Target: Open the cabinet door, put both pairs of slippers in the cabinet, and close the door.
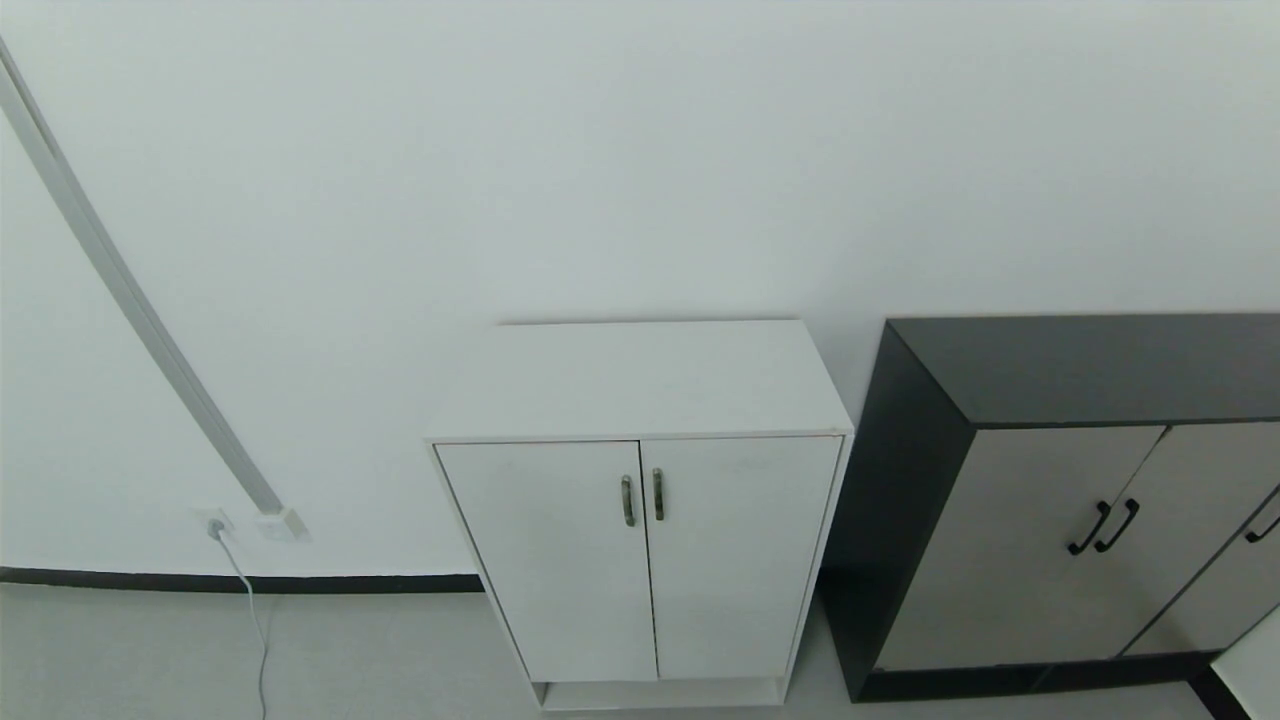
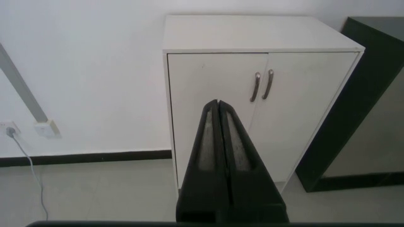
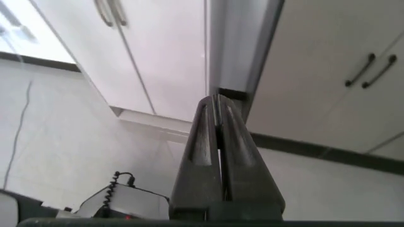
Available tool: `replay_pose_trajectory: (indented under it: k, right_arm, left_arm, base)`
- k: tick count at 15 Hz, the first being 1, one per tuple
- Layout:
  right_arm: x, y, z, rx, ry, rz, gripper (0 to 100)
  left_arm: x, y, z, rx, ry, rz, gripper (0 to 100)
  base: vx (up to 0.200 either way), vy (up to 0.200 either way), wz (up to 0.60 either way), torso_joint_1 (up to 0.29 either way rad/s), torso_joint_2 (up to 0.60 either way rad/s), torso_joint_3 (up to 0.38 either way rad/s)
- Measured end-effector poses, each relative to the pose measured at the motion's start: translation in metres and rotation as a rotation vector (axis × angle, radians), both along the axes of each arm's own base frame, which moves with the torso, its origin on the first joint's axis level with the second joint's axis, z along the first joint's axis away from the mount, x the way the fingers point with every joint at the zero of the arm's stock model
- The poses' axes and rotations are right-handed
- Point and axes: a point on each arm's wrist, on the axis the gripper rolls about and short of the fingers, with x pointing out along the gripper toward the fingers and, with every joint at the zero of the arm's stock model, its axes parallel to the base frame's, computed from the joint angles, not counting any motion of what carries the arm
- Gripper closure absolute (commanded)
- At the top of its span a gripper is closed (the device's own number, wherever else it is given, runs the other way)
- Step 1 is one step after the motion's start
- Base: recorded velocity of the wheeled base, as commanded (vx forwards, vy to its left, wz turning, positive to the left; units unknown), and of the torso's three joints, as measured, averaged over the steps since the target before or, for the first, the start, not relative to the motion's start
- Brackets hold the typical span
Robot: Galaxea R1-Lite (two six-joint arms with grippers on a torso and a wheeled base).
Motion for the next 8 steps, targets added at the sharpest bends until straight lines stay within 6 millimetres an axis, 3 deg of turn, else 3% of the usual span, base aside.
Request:
replay_pose_trajectory:
  k: [4, 8]
  right_arm:
    - [-0.0012, -0.0006, 0.0007, -0.018, -0.029, 0.045, 100]
    - [0.0010, -0.0048, 0.0031, -0.134, -0.035, -0.233, 100]
  left_arm:
    - [0.0000, 0.0000, 0.0000, 0.000, 0.000, 0.000, 100]
    - [0.0000, 0.0000, -0.0001, 0.000, 0.000, 0.001, 100]
  base:
    - [0.000, 0.000, 0.00, 0.000, 0.00, 0.000]
    - [0.000, 0.000, 0.00, 0.000, 0.00, 0.000]
